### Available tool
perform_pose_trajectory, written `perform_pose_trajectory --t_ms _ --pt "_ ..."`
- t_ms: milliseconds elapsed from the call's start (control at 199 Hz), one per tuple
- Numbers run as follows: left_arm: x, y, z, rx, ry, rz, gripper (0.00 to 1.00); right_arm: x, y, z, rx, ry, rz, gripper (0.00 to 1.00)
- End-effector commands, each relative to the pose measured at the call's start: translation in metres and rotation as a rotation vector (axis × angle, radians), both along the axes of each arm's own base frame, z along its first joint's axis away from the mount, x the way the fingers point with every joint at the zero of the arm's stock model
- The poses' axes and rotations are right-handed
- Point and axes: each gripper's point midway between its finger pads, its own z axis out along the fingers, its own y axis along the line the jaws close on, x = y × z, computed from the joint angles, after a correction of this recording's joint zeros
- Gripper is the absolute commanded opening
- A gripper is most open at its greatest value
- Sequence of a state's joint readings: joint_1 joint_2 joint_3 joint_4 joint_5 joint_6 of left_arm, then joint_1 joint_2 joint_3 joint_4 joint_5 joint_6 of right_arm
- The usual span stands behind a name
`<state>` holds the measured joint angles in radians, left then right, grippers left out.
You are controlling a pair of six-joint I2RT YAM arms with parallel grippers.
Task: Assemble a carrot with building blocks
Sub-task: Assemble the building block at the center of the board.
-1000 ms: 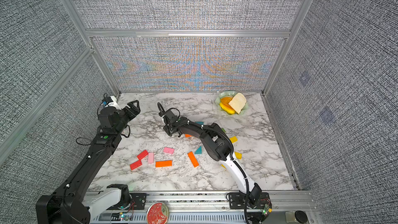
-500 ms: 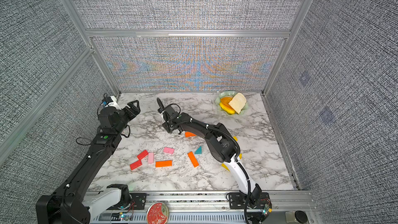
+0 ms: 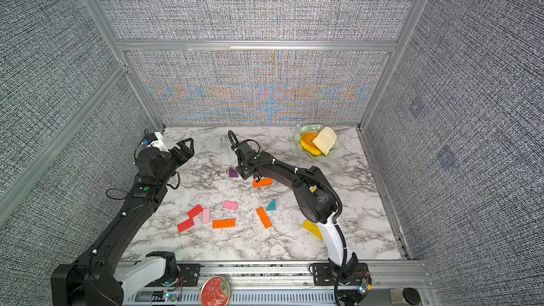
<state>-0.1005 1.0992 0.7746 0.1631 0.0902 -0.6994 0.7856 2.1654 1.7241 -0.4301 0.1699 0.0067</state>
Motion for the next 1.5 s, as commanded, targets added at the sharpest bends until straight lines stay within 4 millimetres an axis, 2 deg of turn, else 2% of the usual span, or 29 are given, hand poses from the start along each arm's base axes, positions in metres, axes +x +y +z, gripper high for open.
perform_pose_trajectory --t_ms 0,206,326,411,572,908,1249,1500 --pt "0.003 -0.008 0.01 -0.013 -0.041 -0.047 0.88 -0.005 -0.005 -0.011 -0.012 0.045 -0.01 0.15" --pt "0.008 -0.022 0.002 -0.029 -0.023 -0.125 0.88 -0.002 -0.009 -0.026 -0.01 0.097 0.0 0.32" --pt "0.014 -0.043 -0.01 -0.065 0.024 -0.232 0.86 -0.002 -0.011 -0.031 -0.006 0.119 0.014 0.33" --pt "0.016 -0.048 -0.014 -0.085 0.048 -0.264 0.85 -0.005 -0.011 -0.034 -0.011 0.133 0.031 0.33" --pt "0.016 -0.047 -0.014 -0.081 0.039 -0.257 0.85 -0.009 -0.009 -0.041 -0.015 0.149 0.054 0.33" --pt "0.016 -0.046 -0.014 -0.078 0.04 -0.252 0.85 -0.001 -0.001 -0.053 -0.019 0.173 0.076 0.33" --pt "0.014 -0.046 -0.01 -0.078 0.03 -0.252 0.85 -0.009 0.007 -0.051 -0.01 0.18 0.106 0.33" --pt "0.014 -0.045 -0.01 -0.076 0.03 -0.248 0.85 -0.002 0.002 -0.04 -0.016 0.146 0.099 0.33"
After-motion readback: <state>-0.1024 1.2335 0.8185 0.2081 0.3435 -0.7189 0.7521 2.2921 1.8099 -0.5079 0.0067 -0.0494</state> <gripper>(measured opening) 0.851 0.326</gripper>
